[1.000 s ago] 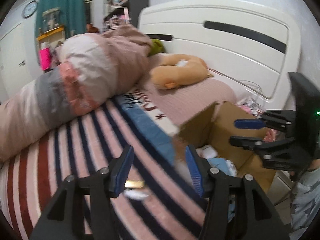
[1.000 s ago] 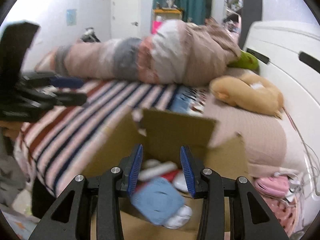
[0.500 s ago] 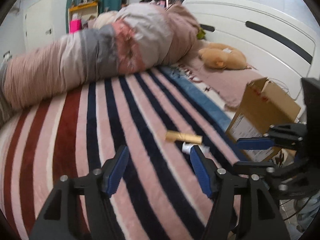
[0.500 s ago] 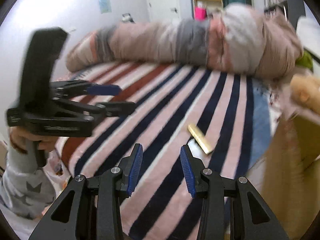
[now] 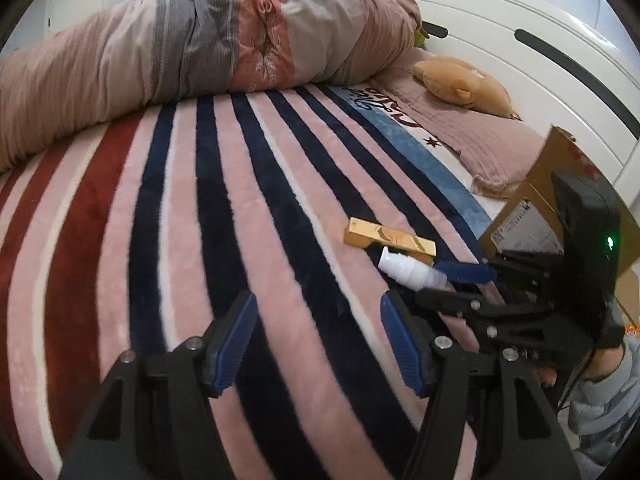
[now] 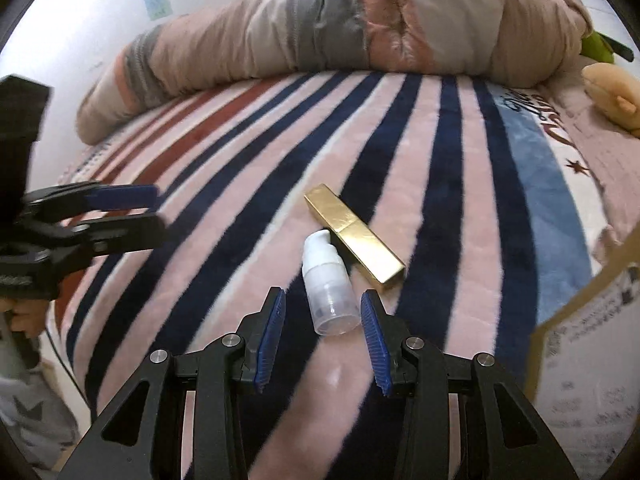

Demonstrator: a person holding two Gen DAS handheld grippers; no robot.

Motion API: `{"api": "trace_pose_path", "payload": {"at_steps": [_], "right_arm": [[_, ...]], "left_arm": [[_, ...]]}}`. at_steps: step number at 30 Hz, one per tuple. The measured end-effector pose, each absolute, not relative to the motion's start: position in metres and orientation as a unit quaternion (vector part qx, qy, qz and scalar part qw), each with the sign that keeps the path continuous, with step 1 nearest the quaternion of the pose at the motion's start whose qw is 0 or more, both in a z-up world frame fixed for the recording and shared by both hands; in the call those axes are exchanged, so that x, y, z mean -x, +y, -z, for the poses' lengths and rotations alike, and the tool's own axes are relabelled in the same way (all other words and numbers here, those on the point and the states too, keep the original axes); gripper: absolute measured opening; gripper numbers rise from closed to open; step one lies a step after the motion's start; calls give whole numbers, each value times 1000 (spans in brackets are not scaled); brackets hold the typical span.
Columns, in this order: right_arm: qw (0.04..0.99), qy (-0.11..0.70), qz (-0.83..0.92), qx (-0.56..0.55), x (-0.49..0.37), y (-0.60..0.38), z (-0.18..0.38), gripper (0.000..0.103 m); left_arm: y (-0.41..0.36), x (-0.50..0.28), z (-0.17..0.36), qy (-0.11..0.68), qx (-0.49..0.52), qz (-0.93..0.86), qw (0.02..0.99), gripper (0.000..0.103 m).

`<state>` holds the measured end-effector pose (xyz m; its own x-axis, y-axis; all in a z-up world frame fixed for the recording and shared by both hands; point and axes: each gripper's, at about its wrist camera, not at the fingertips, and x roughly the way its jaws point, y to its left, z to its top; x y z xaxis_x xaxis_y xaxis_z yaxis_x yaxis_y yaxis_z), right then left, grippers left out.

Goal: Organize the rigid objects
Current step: 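Grasp the gold bar with the left gripper while the right gripper grasps the pump bottle, then carry the gold bar and pump bottle into the box and open both grippers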

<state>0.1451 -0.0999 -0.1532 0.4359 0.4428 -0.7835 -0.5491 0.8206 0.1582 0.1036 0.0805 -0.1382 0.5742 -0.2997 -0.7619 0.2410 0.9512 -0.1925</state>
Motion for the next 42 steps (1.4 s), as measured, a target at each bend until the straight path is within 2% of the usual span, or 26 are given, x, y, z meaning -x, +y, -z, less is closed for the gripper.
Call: {"api": "trace_pose_path", "payload": {"at_steps": [2, 3, 12, 14, 18, 20, 21, 34, 42], "right_arm": [[845, 441, -296, 61, -146, -97, 159, 33], [844, 441, -298, 59, -148, -95, 161, 22], [865, 433, -246, 56, -109, -112, 150, 20], [874, 423, -230, 67, -101, -113, 149, 20], [888, 409, -189, 96, -98, -108, 152, 20], [891, 405, -173, 113, -99, -107, 154, 20], [892, 404, -171, 114, -99, -107, 154, 20], [895, 396, -185, 91, -111, -109, 157, 22], [886, 404, -215, 75, -105, -112, 154, 20]], "left_arm": [[77, -114, 143, 440, 39, 157, 884, 61], [76, -118, 145, 441, 40, 157, 882, 61], [43, -156, 167, 459, 29, 207, 863, 61], [28, -163, 173, 464, 16, 212, 860, 71], [12, -174, 181, 463, 12, 222, 858, 77], [5, -179, 184, 466, 15, 229, 855, 86], [1, -181, 185, 464, 11, 233, 854, 87], [-5, -181, 188, 456, -2, 223, 862, 88], [24, -149, 179, 470, -1, 222, 854, 88]]}}
